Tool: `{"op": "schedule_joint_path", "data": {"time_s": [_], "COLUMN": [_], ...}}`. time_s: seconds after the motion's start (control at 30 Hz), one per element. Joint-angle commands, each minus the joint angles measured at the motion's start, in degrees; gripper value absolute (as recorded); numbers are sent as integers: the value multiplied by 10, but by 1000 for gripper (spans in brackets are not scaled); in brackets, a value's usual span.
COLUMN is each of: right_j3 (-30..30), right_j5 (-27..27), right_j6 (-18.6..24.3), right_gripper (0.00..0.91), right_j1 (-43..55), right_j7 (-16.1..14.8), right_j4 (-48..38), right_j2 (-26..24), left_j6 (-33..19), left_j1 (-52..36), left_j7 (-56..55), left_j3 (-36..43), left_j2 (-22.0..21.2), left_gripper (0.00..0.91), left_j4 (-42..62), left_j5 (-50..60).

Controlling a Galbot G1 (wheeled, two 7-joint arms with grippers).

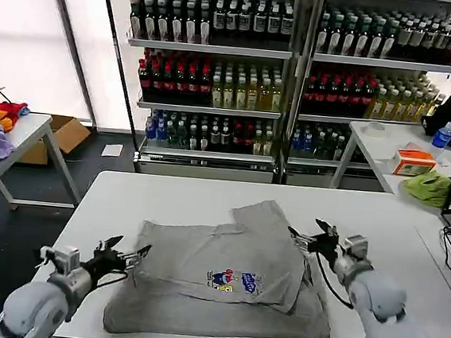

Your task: Fold and organize the clothes.

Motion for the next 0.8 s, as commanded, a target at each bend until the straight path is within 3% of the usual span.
{"op": "schedule_joint_path", "data": {"time_s": [0.03,0.17,0.37,0.4,0.43,0.47,0.5,0.53,0.6,0.8], "right_j3": [-82,-88,-80,-80,-81,-81,-84,-85,-90,-95], "right_j5": [-12,-17,-36,-38,-38,-38,-37,-37,-34,-27], "right_j6": [-9,-13,-12,-11,-11,-11,-12,-13,-14,-14], "right_gripper": [907,907,907,856,715,161,0,0,0,0], "right_j1": [163,175,179,182,184,185,184,183,178,163], "right_j7": [-46,-27,-24,-23,-24,-28,-30,-29,-27,-21], "right_j4": [-214,-238,-263,-271,-275,-278,-276,-274,-270,-254], "right_j2": [35,56,80,83,85,87,87,87,87,84], "left_j6": [-5,-8,-11,-10,-10,-9,-7,-7,-1,10], "left_j1": [-205,-232,-233,-233,-233,-233,-232,-231,-224,-178], "left_j7": [35,37,40,40,39,38,38,38,36,28], "left_j3": [130,146,149,149,150,150,149,149,148,141], "left_j2": [27,12,-2,-2,-3,-3,-2,-1,2,14], "left_gripper": [907,907,877,695,635,494,494,141,10,10], "left_j4": [199,243,258,259,261,263,264,264,257,221], "left_j5": [-23,-21,-19,-19,-19,-19,-19,-19,-21,-25]}}
